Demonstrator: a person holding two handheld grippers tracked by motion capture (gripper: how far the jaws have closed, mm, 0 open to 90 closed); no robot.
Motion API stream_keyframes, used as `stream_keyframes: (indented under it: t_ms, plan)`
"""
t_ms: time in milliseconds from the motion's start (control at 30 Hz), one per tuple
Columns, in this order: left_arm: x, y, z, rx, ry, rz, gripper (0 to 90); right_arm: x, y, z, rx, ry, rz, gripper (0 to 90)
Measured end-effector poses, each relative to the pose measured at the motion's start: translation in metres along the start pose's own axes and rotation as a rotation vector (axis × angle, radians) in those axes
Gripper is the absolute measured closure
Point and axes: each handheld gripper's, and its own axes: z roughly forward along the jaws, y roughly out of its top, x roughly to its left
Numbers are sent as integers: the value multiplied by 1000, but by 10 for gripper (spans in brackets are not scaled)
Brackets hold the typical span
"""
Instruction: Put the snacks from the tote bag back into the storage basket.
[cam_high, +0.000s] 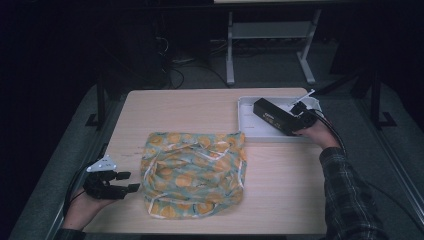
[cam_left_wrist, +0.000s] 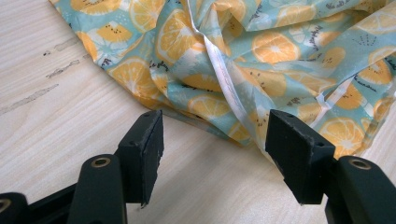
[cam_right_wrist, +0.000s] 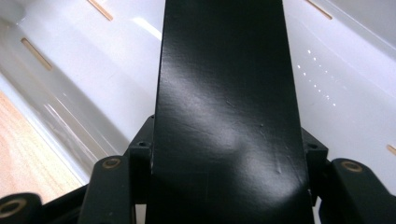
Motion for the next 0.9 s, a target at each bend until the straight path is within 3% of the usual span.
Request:
stream_keyframes:
  t_ms: [300,500,567,633,667,733,900]
  plan:
    - [0,0,-1,-1,-2,-1,367,1,-1,0,12,8,8,350]
    - [0,-1,-2,-5,0,-1,363,7,9,-16,-63,16,28,308]
    - [0,-2,-4,-1,0,-5,362,7,12,-17,-57,16,30,304]
    - [1,-4,-5,-2,4,-11,360,8,19,-22,-60,9,24,328]
    - [1,-6,-6,-6,4,-16,359,8,25,-27,-92,20,46,373]
    - [2,-8,-8,2,8,-12,358,7,28,-27,-81,18,57,373]
    - [1,-14,-9,2,12,-24,355,3,42,-27,-91,-4,86,509]
